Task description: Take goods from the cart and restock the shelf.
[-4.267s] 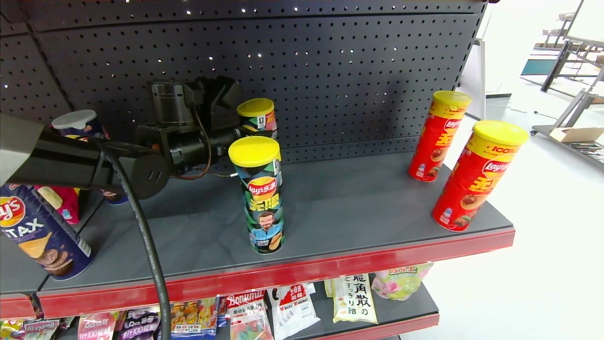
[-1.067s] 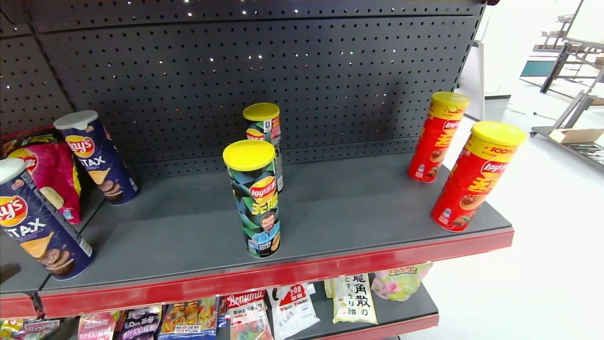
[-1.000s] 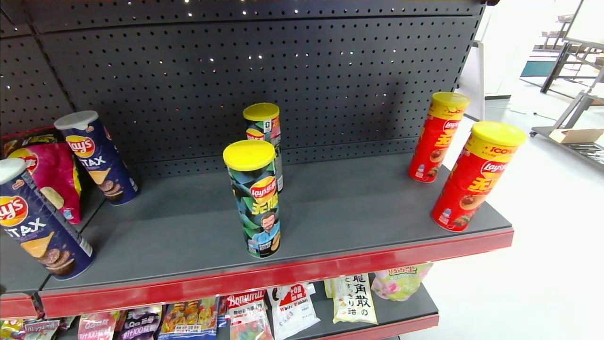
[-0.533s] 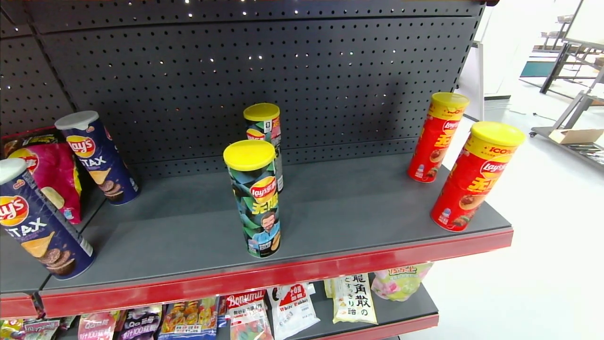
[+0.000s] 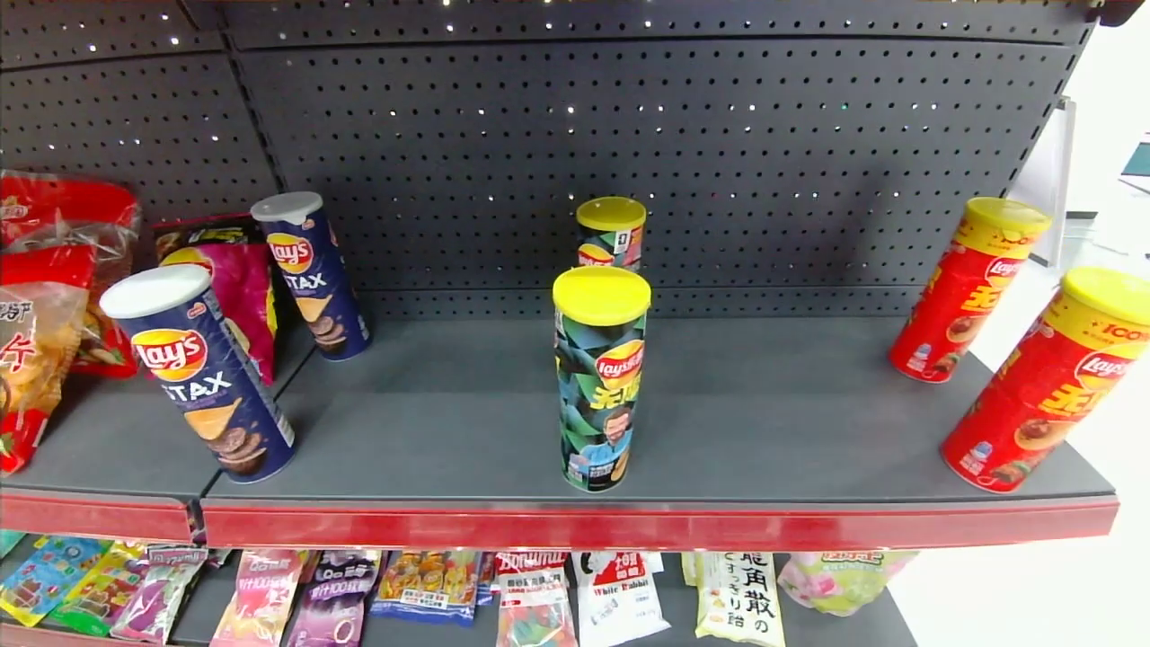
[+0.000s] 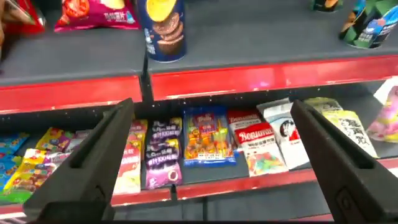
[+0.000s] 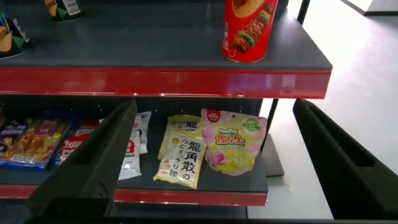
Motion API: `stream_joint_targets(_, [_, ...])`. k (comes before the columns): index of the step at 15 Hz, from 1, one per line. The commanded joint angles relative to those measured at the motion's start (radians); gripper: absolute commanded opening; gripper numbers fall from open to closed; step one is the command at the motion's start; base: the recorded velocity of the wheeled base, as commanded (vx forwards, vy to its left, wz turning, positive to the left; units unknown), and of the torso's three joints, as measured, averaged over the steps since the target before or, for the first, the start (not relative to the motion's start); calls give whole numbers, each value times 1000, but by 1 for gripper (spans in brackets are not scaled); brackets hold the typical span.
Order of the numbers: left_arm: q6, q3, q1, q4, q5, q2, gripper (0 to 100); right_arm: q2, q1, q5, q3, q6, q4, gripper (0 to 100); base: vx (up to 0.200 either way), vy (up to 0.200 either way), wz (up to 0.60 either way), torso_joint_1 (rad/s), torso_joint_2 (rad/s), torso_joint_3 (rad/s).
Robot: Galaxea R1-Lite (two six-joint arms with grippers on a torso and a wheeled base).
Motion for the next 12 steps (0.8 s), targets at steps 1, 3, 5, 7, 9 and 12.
stream_joint_targets(1, [37,111,0,-112,-6,5,100,2,0,2,0,-1,-1,100,0,0,0,0,0,0])
stream_joint_targets(3, [38,111,0,-94,-11,5,100,2,1,2,0,-4,-1,100,0,0,0,0,0,0])
stream_joint_targets(5, [32,111,0,-94,-10,5,100,2,0,2,0,-6,-1,100,0,0,0,0,0,0])
stream_joint_targets(7, [-21,111,0,-92,30,7,100,239,34,143,-299,112,-34,100,0,0,0,0,0,0])
stream_joint_targets(9, [-23,111,0,-92,29,7,100,408,81,229,-426,92,-34,100,0,0,0,0,0,0])
stream_joint_targets(12, [-25,111,0,-92,29,7,100,657,170,318,-500,-44,-76,100,0,0,0,0,0,0])
